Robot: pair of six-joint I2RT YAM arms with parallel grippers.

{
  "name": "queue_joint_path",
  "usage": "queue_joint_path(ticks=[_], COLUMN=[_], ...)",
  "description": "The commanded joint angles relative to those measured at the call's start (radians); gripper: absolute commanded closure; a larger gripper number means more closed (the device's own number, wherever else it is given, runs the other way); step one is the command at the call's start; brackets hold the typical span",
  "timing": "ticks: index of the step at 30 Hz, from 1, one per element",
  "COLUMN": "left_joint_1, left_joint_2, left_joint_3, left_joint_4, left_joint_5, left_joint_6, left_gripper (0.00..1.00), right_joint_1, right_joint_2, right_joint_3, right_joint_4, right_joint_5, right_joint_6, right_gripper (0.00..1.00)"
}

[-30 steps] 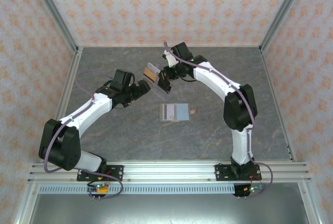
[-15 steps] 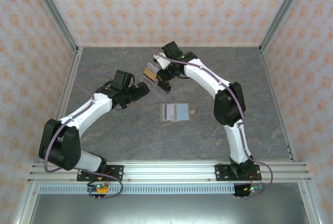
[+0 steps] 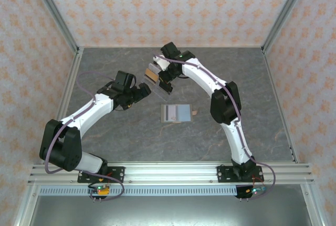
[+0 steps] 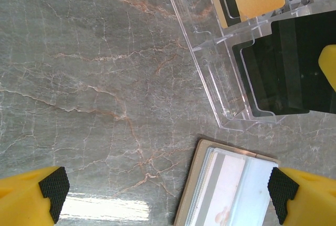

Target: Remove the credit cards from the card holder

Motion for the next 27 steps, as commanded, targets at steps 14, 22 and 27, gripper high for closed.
queue_joint_path(ticks=[14,22,27], left_joint_1=[0.007,0.007,0.007], left_joint_2=[0.015,0.007,0.005], left_joint_3=[0.018,0.019,0.014], left_joint_4=[-0.011,-0.023,-0.045], left_joint_5=[0.022,0.009,-0.014], left_joint_6=[0.024,0.02,0.012], left_gripper=[0.0,0.0,0.0], right_joint_1=[0.008,0.007,0.009], right_joint_2=[0.02,-0.08,-0.255], right_joint_3=[0.042,-0.005,-0.24], right_joint_4=[-0.06,-0.052,0.053], right_joint_5=[0.04,0.008,-0.002], right_joint_6=[-0.029,0.078,0.287], right_gripper=[0.81,0.66,0.47])
